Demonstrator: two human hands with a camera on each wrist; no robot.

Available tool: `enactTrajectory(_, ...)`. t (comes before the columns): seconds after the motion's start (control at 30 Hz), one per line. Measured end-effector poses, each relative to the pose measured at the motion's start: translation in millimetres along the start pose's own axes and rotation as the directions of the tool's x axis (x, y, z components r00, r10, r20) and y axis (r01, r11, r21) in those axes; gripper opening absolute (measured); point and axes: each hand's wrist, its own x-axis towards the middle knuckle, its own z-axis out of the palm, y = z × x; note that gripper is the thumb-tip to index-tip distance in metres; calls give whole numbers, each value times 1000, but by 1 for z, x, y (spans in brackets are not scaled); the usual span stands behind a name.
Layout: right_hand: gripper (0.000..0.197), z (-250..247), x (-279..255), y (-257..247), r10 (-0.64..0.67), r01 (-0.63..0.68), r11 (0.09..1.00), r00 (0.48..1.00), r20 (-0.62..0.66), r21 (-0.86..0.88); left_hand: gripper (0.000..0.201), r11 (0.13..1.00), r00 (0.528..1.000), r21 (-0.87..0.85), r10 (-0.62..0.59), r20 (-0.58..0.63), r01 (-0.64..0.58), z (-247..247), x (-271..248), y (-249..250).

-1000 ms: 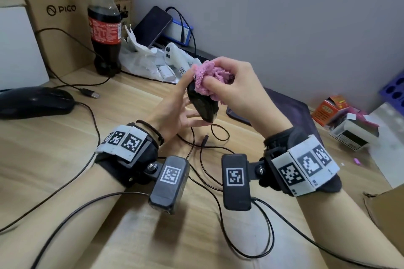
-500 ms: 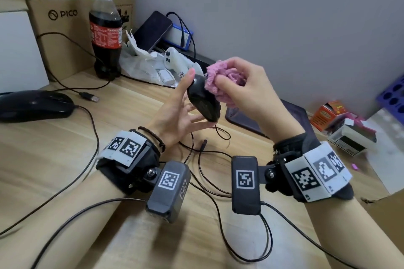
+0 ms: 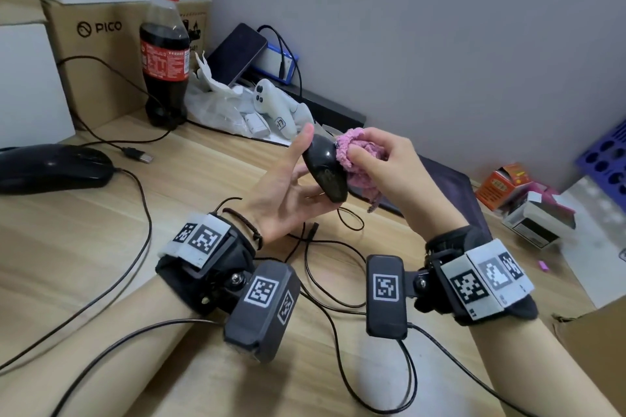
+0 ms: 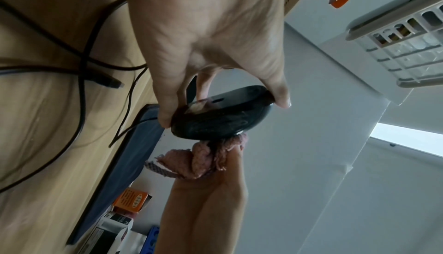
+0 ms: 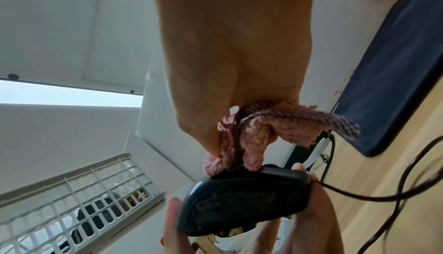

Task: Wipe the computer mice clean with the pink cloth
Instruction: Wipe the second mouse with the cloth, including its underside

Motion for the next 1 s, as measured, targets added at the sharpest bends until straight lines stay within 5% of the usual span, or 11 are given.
enactTrajectory(0.23,14,13,10,-21,-140,140,990,990,4,-14,85,999,998,11,35,45,-36,-2,-2,1)
enactTrajectory(0.33,16,10,7,-11,-91,91,994,996,-11,54,76,996,996,61,65,59,-69,-3,-2,3)
enactTrajectory(0.47,17,0,8,2,45,-46,997,999,11,67,90,980,990,164,99,96,-114,-1,-2,1)
enactTrajectory(0.67,15,-1,5,-12,-116,114,991,993,28,68,91,950,978,248,162,131,-191,-1,0,0)
enactTrajectory(0.87,16,-5,3,-1,-1,2,998,1000,-14,65,105,942,976,273,159,150,-195,-2,2,0)
enactTrajectory(1.0,15,-5,-2,-7,-70,71,993,998,-5,89,99,942,979,282,151,134,-184,-2,3,0)
